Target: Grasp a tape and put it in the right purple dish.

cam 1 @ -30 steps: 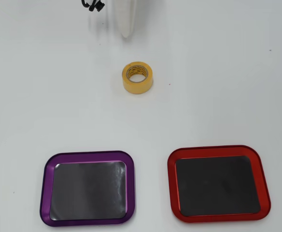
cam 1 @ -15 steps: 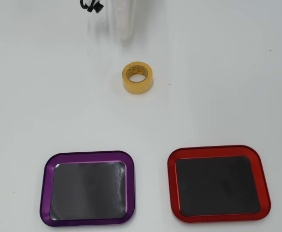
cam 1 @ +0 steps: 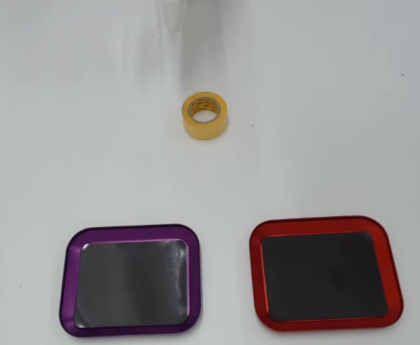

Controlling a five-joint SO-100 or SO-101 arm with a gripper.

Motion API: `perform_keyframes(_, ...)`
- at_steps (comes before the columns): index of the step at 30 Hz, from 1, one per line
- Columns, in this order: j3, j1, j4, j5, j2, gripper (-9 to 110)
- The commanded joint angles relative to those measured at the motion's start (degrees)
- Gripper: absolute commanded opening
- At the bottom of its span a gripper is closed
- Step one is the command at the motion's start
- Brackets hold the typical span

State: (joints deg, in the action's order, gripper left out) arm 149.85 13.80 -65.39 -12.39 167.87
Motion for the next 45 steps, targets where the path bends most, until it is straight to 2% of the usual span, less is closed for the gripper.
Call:
perform_keyframes(1, -9.1, -0.9, -0.4, -0.3, -17.8, 9)
perform_keyframes(8, -25.0, -8.2, -5.4, -0.4, -43.8, 16)
perform_keyframes(15, -34.5, -9.3, -4.7, 2.5, -55.8, 22)
perform_keyframes(25, -34.2, -9.2, 3.3, 2.5, -60.5, 22)
perform_keyframes(45, -29.4, -9.3, 5.2, 1.7, -61.7, 22)
